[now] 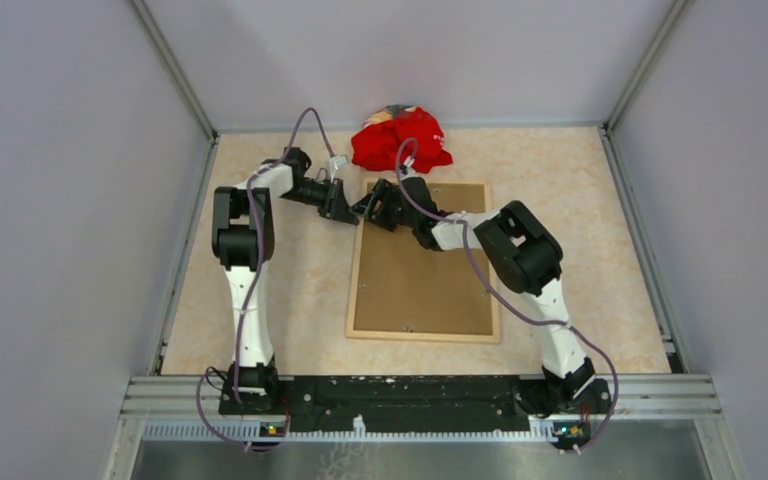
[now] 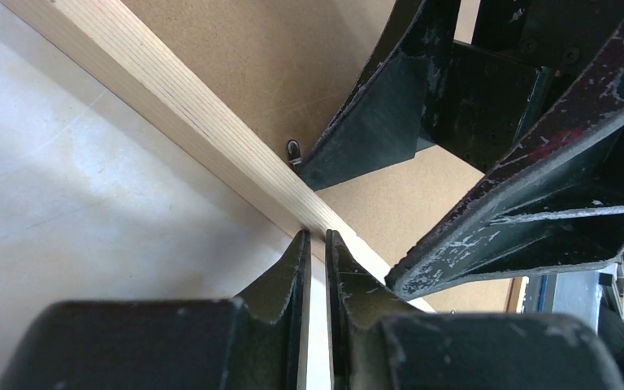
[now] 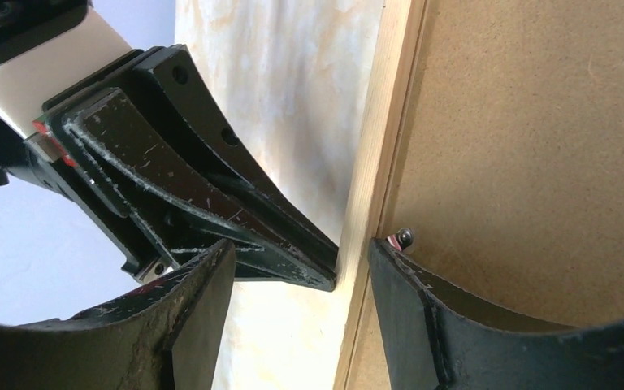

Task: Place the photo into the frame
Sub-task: Install the photo frame at the center of the board, then adjust the photo frame at the center of the board.

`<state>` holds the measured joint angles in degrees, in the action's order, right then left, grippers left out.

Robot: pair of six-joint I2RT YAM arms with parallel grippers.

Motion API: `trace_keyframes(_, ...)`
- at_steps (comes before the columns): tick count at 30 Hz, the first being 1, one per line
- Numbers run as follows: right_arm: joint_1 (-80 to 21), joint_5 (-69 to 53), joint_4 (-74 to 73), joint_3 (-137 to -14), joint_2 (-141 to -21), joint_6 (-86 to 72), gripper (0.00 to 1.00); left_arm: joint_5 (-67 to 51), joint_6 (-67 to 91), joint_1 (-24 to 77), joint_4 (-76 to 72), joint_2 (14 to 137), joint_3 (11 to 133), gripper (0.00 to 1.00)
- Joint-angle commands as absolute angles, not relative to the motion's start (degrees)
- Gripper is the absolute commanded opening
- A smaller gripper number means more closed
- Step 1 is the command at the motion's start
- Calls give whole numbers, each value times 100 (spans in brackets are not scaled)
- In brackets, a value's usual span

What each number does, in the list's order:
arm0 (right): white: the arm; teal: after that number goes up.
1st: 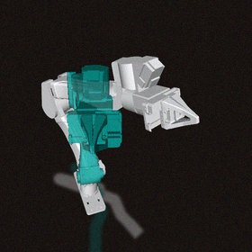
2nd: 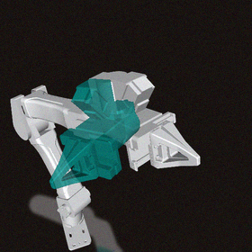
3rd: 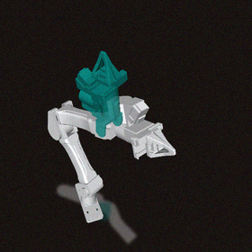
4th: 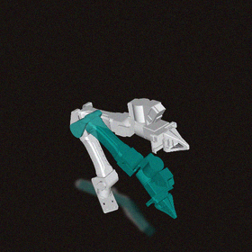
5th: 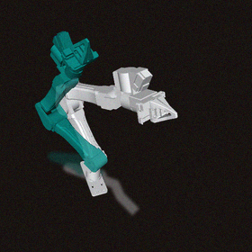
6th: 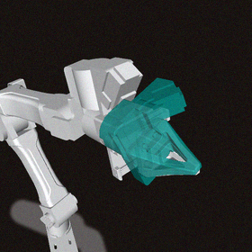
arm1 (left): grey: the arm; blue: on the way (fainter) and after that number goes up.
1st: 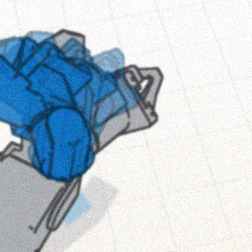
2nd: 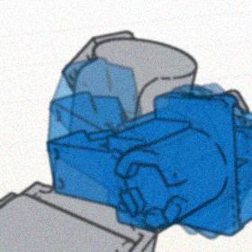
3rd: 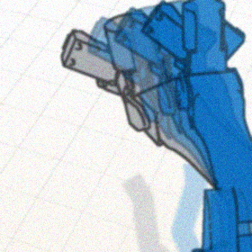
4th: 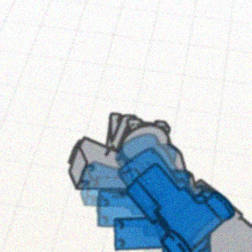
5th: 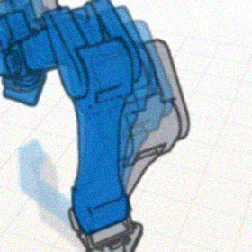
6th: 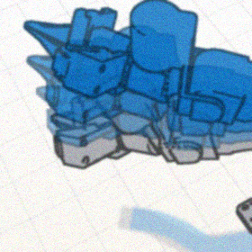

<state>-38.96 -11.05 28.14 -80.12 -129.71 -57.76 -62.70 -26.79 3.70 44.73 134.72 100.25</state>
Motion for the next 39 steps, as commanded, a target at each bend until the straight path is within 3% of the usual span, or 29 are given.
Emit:
trace_keyframes(1, -4044, -981, 2702, -7607, -12832, -5723, 64, -5709, -3012, 552, 4949, 13566, 9775, 15)
trace_keyframes(7, -3880, -1612, 2081, -8022, -11963, -5367, 69, -5861, -3412, 276, 5532, 13084, 9917, 19)
trace_keyframes(18, -4002, -69, -1109, -9922, -12405, -3668, 71, -5761, -4267, -324, 6238, 12125, 9379, 42)
trace_keyframes(23, -4267, 828, -2198, -11251, -13254, -3160, 67, -5797, -4228, -881, 6420, 11907, 9455, 47)
trace_keyframes(31, -4463, 1526, -3193, -13149, -14481, -2694, 58, -5741, -4508, -1275, 6607, 11485, 9004, 45)
trace_keyframes(35, -4532, 1594, -3138, -13272, -14677, -2647, 54, -5713, -4595, -1371, 6680, 11356, 8855, 44)
trace_keyframes(39, -4645, 1679, -3077, -13267, -14751, -2555, 42, -5698, -4637, -1436, 6749, 11289, 8803, 43)
